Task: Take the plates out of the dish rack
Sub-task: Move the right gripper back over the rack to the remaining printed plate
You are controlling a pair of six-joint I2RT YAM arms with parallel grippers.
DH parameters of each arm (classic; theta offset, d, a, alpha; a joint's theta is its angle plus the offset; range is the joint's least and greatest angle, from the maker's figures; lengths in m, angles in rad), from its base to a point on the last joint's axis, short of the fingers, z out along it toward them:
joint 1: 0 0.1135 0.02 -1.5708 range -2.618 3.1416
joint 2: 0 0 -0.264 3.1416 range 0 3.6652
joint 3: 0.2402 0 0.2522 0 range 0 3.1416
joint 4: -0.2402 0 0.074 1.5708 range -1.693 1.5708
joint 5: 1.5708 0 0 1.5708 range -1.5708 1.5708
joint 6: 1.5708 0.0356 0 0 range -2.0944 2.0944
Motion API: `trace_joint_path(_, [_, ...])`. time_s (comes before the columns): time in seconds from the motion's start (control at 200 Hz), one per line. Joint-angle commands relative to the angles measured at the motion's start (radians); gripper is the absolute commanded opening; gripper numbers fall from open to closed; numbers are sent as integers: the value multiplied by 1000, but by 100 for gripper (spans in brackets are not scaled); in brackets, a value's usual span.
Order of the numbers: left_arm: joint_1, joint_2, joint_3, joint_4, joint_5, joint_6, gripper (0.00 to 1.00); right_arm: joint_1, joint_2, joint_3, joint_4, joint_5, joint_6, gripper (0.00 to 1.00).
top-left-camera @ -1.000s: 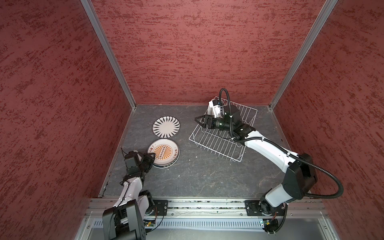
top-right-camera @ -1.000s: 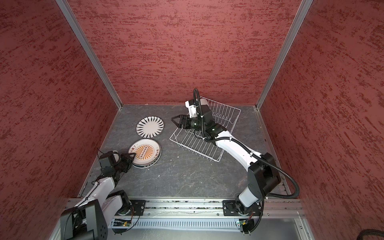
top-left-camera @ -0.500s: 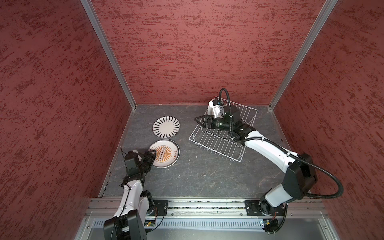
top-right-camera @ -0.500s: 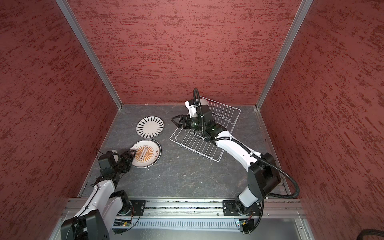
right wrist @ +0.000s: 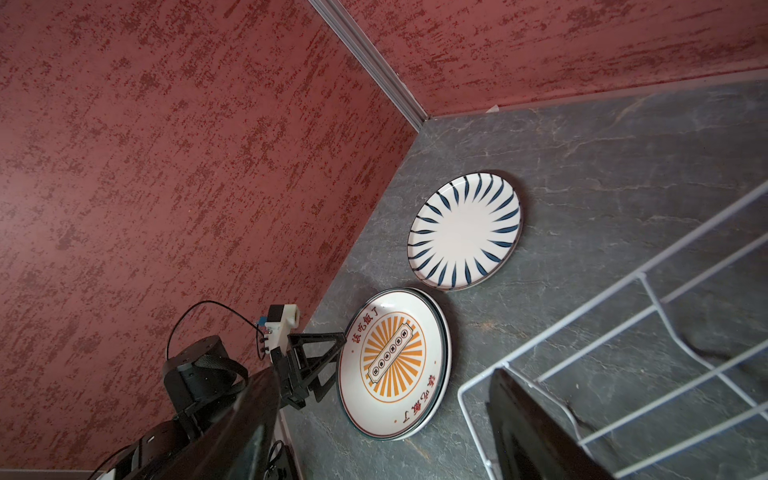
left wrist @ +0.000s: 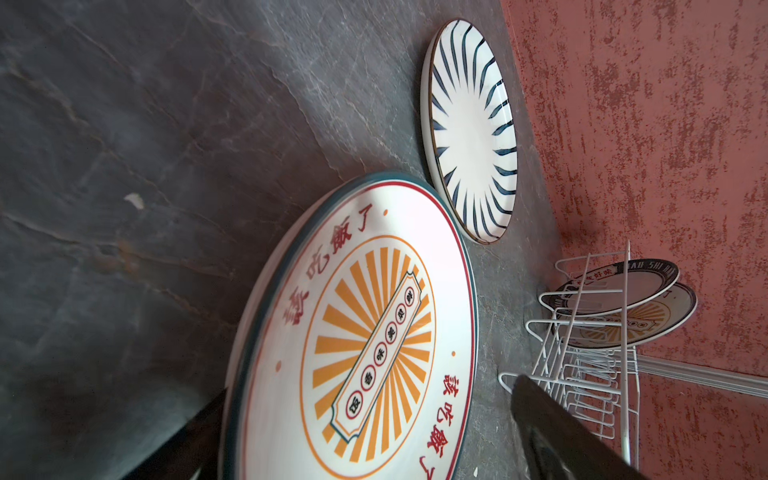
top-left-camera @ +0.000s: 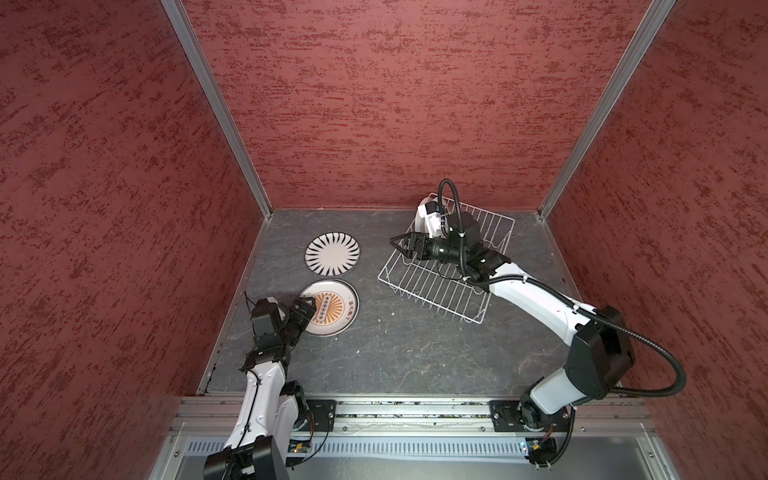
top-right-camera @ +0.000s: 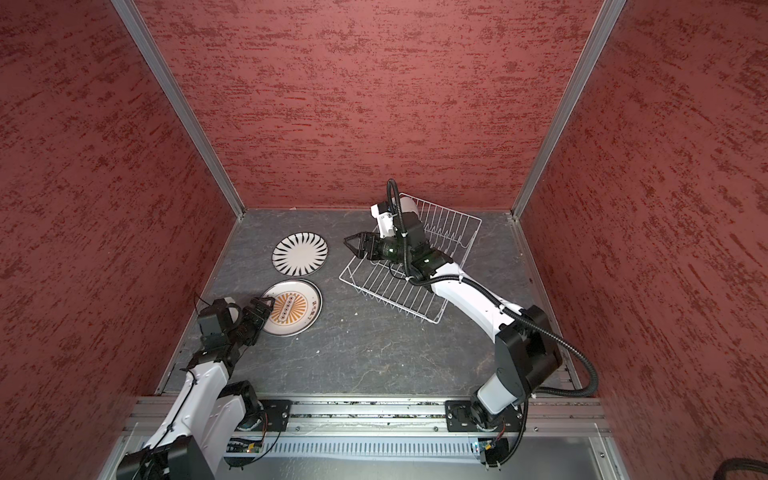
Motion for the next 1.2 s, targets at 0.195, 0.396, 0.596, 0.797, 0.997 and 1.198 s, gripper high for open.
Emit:
trace_joint_path(0.195, [-64,-72,22,-173,-219,33,99,-38,-66,-29,-17,17,-33,80])
trace_joint_path(0.396, [-65,-73,15,-173,-215,30,99,-44,-70,-24,-44,25,-45,80])
trace_joint_path(0.596, [-69,-94,26,-212,-201,17,99,-47,-83,-34,-50,33,-45,80])
trace_joint_path(0.797, [-77,-148,28,-222,-186,19,99,-49,-84,-16,-120,151,-58,80])
trace_joint_path(0.997, [-102,-197,107,-262,-185,56,99,-49,-35,73,-331,423,-93,79])
trace_joint_path(1.198, [-117,-198,144,-232,-121,58,99,-38,43,175,-473,750,-133,79])
